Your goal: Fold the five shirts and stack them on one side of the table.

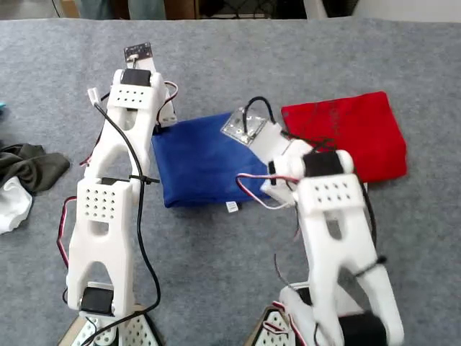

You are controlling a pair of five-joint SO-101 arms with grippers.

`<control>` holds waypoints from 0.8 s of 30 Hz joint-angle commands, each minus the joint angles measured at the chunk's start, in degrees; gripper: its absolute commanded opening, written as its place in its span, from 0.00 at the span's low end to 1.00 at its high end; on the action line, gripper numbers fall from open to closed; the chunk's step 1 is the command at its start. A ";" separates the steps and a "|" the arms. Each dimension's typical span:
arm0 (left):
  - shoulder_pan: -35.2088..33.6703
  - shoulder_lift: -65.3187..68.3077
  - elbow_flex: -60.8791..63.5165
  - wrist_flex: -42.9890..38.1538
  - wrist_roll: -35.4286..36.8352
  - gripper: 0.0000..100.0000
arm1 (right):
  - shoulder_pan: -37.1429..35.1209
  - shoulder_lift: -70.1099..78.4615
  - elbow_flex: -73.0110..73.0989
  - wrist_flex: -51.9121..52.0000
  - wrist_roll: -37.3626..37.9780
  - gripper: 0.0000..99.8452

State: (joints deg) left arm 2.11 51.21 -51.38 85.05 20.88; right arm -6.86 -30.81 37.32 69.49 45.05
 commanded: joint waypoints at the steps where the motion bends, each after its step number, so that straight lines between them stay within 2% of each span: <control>1: 1.01 -4.57 -7.08 4.40 -0.62 0.03 | 0.79 -5.58 -1.10 -1.76 0.18 0.01; 3: 1.01 -4.40 -10.15 7.65 -0.62 0.03 | 0.35 -6.02 -0.13 -2.90 -1.93 0.01; 8: -1.63 -4.75 -15.16 16.09 -0.88 0.10 | 0.09 -6.81 0.57 -4.04 -15.65 0.01; 10: -3.03 -6.24 -13.93 16.00 -6.59 0.11 | -0.18 -7.25 0.66 -3.69 -16.88 0.01; 12: -2.15 -11.96 -11.03 16.09 -17.67 0.08 | -0.26 -8.13 0.66 -2.55 -17.93 0.01; 14: -0.48 -20.04 -4.26 16.09 -21.54 0.04 | -0.18 -9.45 0.66 -1.14 -19.34 0.01; 19: 1.71 -39.56 21.93 15.38 -24.35 0.06 | -0.18 -12.62 0.75 0.70 -24.18 0.01; 24: -1.63 -52.75 46.81 2.37 -24.26 0.06 | -1.85 -12.53 2.24 1.05 -34.37 0.02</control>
State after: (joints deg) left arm 2.73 7.34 -18.24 94.73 -2.95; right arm -6.68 -42.24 38.90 70.37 16.40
